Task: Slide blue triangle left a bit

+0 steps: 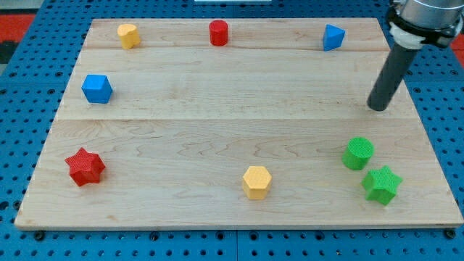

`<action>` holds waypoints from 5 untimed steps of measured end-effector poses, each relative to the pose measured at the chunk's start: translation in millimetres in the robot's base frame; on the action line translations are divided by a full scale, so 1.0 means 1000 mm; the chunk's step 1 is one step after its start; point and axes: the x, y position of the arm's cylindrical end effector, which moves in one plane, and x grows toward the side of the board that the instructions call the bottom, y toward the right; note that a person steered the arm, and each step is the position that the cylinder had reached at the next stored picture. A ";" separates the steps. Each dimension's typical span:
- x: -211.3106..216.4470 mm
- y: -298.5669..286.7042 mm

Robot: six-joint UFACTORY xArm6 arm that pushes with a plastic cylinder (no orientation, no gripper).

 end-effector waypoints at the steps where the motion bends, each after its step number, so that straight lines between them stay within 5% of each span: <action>1: 0.022 -0.045; 2: 0.067 -0.011; 3: 0.061 -0.004; 4: 0.026 0.031; 5: -0.057 0.080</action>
